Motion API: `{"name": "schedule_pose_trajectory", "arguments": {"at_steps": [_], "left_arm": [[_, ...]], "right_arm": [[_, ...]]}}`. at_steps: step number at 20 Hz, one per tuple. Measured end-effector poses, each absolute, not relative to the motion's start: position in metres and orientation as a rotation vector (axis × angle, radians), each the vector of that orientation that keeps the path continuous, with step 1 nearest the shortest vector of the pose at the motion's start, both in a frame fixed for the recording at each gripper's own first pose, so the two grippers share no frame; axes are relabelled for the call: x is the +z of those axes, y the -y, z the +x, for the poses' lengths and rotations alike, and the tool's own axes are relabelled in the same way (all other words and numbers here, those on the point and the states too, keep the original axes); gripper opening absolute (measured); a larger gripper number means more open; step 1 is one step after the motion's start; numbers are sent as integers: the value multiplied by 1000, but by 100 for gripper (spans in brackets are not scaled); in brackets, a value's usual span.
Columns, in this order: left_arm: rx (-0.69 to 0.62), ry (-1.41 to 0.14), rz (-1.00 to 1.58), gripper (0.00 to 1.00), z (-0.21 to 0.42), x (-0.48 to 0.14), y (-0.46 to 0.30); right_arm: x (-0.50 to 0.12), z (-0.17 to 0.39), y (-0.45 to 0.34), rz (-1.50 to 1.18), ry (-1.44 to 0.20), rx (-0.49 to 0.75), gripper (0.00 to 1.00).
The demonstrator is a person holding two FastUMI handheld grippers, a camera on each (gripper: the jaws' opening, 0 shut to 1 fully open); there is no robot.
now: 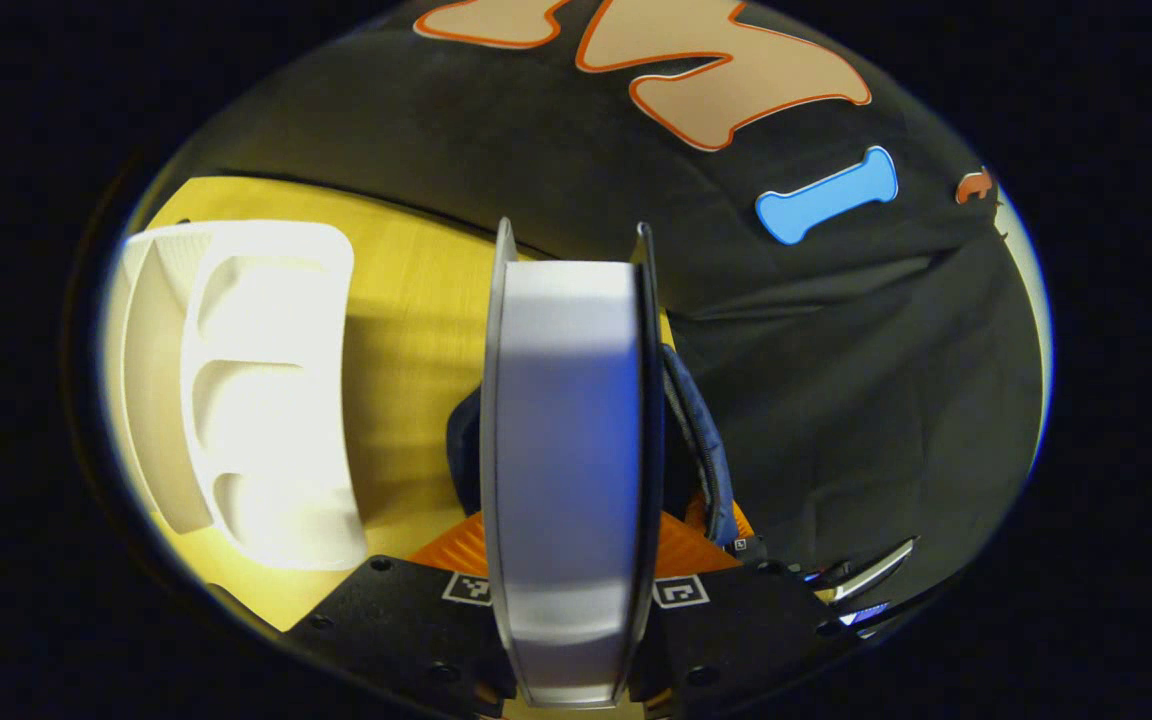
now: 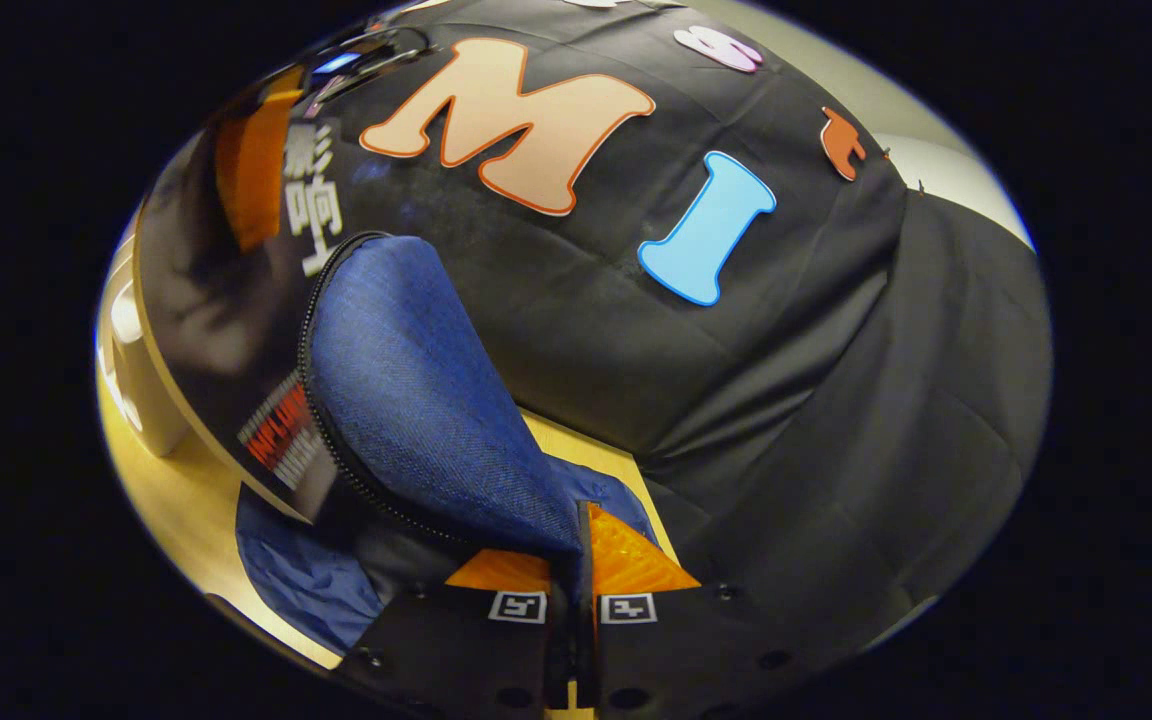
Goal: Open the schoolbag, grab two books from the bookshelf and put them into the schoolbag.
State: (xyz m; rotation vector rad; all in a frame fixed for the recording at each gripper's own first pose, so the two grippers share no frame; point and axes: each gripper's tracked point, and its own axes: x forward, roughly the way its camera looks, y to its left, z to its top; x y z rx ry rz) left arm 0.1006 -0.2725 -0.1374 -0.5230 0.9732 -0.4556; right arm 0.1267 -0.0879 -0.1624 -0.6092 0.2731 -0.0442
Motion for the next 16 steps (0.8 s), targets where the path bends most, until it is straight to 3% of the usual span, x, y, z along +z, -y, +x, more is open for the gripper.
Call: {"name": "schedule_pose_trajectory", "arguments": {"at_steps": [16], "left_arm": [[-597, -896, -795, 39, 122, -236, 396]], "right_arm": [[-161, 120, 86, -473, -215, 35, 6]]}}
